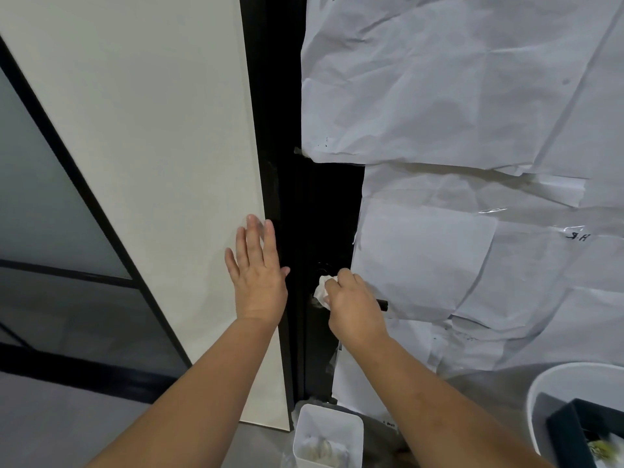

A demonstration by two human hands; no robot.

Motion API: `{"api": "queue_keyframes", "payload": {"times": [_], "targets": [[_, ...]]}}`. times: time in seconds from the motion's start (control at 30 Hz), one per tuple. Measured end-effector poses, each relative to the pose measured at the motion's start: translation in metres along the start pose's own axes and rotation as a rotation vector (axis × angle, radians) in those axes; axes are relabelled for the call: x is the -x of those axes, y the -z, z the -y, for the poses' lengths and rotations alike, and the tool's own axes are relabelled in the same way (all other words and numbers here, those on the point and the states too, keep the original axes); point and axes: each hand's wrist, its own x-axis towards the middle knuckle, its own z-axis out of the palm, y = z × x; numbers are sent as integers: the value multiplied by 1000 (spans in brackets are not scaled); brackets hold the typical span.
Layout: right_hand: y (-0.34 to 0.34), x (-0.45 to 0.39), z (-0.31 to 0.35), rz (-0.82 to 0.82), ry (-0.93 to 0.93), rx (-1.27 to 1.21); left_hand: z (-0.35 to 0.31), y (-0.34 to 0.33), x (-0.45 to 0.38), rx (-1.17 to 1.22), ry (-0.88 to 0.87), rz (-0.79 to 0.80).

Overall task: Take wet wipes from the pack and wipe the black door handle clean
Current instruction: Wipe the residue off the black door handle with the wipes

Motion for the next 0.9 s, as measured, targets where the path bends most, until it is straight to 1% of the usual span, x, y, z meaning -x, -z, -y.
{"api": "queue_keyframes", "payload": {"times": [0.1, 0.17, 0.27, 0.4, 0.47, 0.6, 0.67, 0.9], "targets": [[-1, -3, 7, 2, 71, 25, 1, -3, -1, -25, 0, 6], [-1, -2, 5, -4, 80, 58, 3, -5, 0, -32, 4, 7], [1, 4, -7, -11, 43, 92, 4, -6, 0, -47, 3, 8], [0, 14, -18, -9, -26, 31, 6, -6, -2, -60, -9, 19], [-3, 14, -13, -22, -31, -5, 6, -6, -2, -59, -10, 18], [-5, 10, 2, 7, 50, -15, 6, -5, -2, -71, -12, 28], [-3, 8, 2, -1, 62, 3, 5, -5, -2, -76, -8, 32], [-3, 29, -44, -63, -78, 78, 3, -5, -1, -67, 11, 59]]}}
